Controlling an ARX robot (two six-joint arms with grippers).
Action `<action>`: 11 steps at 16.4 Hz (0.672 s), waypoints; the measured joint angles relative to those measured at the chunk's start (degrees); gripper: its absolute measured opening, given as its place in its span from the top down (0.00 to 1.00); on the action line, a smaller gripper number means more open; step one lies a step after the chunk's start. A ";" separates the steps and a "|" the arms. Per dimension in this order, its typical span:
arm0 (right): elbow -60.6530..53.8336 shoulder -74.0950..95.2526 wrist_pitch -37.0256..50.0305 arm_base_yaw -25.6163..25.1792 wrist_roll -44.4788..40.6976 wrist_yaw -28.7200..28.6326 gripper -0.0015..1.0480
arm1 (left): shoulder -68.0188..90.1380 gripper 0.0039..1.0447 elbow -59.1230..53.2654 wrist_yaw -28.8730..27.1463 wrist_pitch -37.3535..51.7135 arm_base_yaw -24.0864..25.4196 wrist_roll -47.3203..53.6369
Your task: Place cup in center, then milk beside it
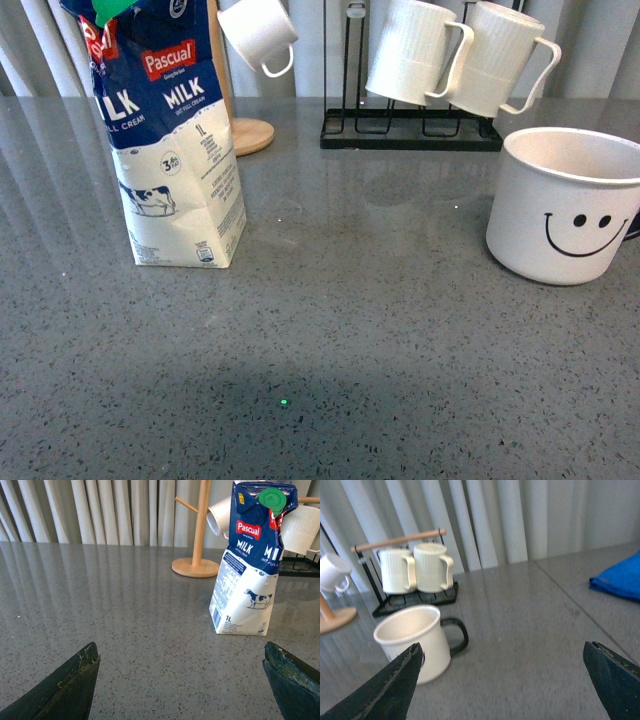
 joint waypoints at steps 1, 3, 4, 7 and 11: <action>3.74 6.14 5.53 -2.14 0.94 -2.71 0.06 | 0.00 0.06 0.00 0.02 0.00 0.00 0.00; 12.92 20.35 13.88 -3.34 1.33 -9.44 0.06 | 0.00 0.06 0.00 0.00 0.00 0.00 -0.02; 18.62 28.79 14.71 -2.99 0.61 -12.35 0.06 | 0.00 0.06 0.00 0.02 0.00 0.00 -0.02; 36.92 51.71 6.25 0.28 -5.38 -18.69 0.06 | 0.00 0.06 0.00 0.02 0.00 0.00 -0.02; 58.66 74.97 -13.33 0.79 -16.87 -23.65 0.06 | 0.00 0.06 0.00 0.02 -0.02 0.00 0.00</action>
